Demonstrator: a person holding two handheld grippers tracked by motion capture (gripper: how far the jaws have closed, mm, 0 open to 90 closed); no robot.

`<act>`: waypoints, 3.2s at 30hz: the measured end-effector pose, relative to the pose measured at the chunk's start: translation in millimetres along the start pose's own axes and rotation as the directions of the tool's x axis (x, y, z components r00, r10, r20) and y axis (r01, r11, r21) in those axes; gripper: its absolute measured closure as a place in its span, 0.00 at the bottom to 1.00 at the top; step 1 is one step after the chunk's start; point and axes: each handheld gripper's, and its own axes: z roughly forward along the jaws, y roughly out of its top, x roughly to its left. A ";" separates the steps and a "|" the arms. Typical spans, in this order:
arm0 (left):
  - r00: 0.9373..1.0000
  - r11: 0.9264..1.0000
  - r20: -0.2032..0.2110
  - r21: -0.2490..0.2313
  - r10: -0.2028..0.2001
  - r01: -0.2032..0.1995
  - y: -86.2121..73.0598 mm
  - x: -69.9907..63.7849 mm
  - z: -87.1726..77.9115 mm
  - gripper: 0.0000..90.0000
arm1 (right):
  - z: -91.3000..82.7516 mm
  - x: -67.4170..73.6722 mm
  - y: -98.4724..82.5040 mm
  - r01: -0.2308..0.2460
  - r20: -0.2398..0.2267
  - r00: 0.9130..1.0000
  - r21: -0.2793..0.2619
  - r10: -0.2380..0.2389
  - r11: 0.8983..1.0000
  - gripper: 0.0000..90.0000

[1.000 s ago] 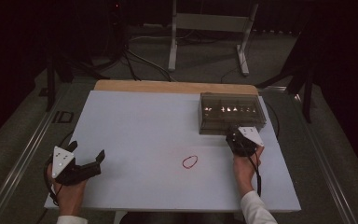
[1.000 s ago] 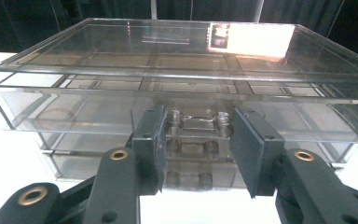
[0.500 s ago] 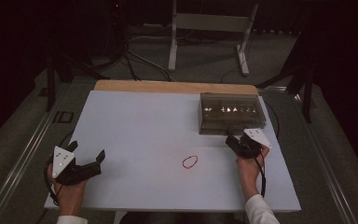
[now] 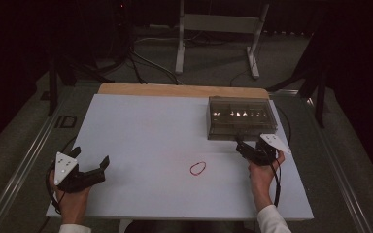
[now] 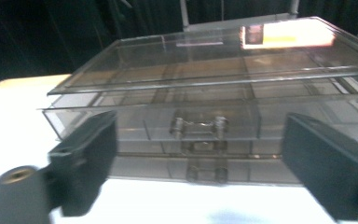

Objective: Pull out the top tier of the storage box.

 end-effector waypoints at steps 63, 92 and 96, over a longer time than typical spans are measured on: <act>1.000 1.000 -0.001 0.008 0.004 -0.004 -0.6 -0.4 1.1 0.02 | 1.4 -8.6 53.9 0.263 -0.331 0.926 0.219 -0.182 0.940 0.01; 1.000 1.000 0.001 0.010 0.007 -0.007 -0.6 -0.7 1.3 0.02 | 17.5 -11.2 70.7 0.411 -0.445 0.856 0.282 -0.261 0.867 0.01; 1.000 1.000 -0.001 0.007 0.004 -0.004 -0.6 -0.3 1.1 0.02 | 21.2 -9.2 72.0 0.438 -0.451 0.847 0.294 -0.281 0.850 0.01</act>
